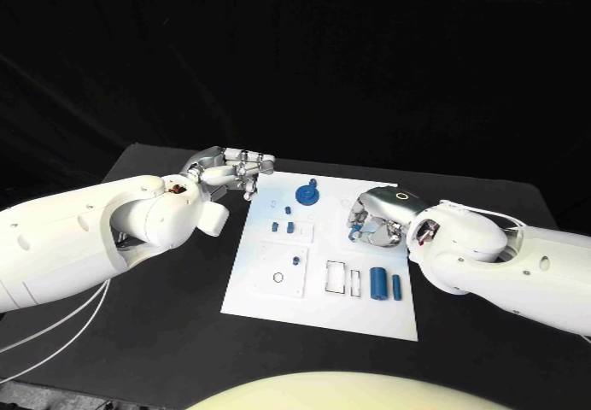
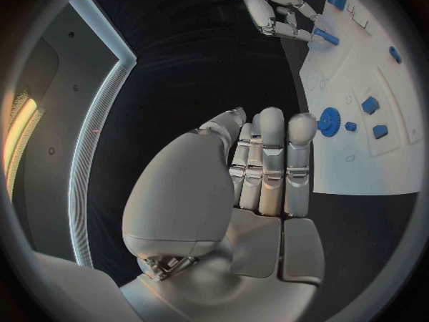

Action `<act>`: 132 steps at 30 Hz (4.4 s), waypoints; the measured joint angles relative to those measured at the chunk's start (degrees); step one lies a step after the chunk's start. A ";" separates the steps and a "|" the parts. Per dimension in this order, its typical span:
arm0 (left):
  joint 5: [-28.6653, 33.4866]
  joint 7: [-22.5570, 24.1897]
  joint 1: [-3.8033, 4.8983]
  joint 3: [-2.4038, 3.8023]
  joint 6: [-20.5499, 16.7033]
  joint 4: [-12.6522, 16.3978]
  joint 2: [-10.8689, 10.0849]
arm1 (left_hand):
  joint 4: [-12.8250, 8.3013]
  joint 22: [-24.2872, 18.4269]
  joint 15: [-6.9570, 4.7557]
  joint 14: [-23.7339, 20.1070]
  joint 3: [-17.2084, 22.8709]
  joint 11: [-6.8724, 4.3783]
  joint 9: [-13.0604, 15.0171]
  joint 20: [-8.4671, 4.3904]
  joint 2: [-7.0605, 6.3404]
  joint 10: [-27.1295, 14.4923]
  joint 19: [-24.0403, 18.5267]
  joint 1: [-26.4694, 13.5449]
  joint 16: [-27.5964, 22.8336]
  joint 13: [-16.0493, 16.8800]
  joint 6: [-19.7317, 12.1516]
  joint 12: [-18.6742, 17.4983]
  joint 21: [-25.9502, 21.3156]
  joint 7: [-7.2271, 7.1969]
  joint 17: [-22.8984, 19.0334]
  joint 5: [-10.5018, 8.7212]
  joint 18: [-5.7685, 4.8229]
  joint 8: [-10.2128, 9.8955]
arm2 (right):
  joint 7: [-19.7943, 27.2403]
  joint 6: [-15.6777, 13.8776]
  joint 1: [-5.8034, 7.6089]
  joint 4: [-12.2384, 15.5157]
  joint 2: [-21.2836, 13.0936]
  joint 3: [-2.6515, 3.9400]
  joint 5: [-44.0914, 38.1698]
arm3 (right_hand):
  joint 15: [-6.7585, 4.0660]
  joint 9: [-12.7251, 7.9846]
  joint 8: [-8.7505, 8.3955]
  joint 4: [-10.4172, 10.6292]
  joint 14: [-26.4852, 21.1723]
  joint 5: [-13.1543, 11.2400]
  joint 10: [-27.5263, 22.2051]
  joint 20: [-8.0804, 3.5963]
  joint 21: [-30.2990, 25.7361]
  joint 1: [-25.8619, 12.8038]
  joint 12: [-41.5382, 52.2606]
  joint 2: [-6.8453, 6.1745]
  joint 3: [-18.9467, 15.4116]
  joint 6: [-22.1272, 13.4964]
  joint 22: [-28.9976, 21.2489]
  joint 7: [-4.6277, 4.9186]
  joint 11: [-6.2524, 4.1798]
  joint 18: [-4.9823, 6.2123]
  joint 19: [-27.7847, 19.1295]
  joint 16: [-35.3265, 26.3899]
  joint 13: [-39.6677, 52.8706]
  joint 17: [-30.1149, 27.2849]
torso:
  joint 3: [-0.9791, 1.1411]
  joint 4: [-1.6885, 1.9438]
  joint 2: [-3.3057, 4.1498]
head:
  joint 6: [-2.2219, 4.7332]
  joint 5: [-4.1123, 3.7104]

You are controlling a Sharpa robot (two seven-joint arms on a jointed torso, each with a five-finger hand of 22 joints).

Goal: Assemble the parts on the task board

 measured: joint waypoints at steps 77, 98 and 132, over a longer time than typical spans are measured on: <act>0.18 -0.13 -0.03 -0.03 0.13 -1.52 2.05 | -0.13 -0.03 0.00 0.00 0.13 0.21 0.01 0.00 0.29 -0.20 0.00 0.30 0.00 0.06 0.00 0.26 0.00 0.00 -0.10 0.00 0.00 0.00 | 3.49 0.39 -5.67 -2.71 16.90 -0.83 2.40 | 0.37 -0.41 -2.07 -1.27 0.28 1.58 -0.39 0.22 -0.20 -2.30 -2.29 -0.75 1.85 -3.10 0.00 1.39 -0.39 0.00 0.20 -0.03 0.44 -0.12 | -0.23 0.09 -0.14 | -1.40 4.43; 0.20 -0.33 -0.03 -0.04 0.16 -1.54 1.84 | -0.29 -0.03 0.00 0.00 -0.03 0.21 -0.04 0.00 0.29 -0.21 0.00 0.30 0.00 0.11 0.00 0.26 0.00 0.00 -0.09 0.00 0.00 0.00 | 2.34 -1.89 -6.04 -0.90 14.86 -1.06 2.42 | 1.77 -2.09 -2.28 0.20 0.10 0.42 -7.70 2.19 -4.65 -6.99 -3.01 -3.92 -3.23 -9.46 0.04 2.38 1.36 0.00 -1.37 -0.92 -0.59 -1.99 | -0.16 0.07 -0.20 | -1.48 4.42; 0.88 -0.41 -0.12 -1.04 0.43 -2.53 1.58 | -0.29 -0.03 0.00 0.00 -0.03 0.00 -0.09 0.00 0.29 -0.42 0.00 0.30 0.00 0.15 0.00 0.26 0.00 0.00 -0.19 0.00 0.00 0.00 | -4.78 -8.72 -5.49 13.49 -14.59 -1.13 17.38 | -2.98 7.63 6.17 10.78 0.10 7.33 10.23 -2.57 5.12 -13.75 67.83 1.36 -27.70 -2.88 0.01 -2.87 -4.92 -0.94 0.29 5.08 67.89 0.02 | -0.02 -2.13 -1.70 | -0.99 -6.04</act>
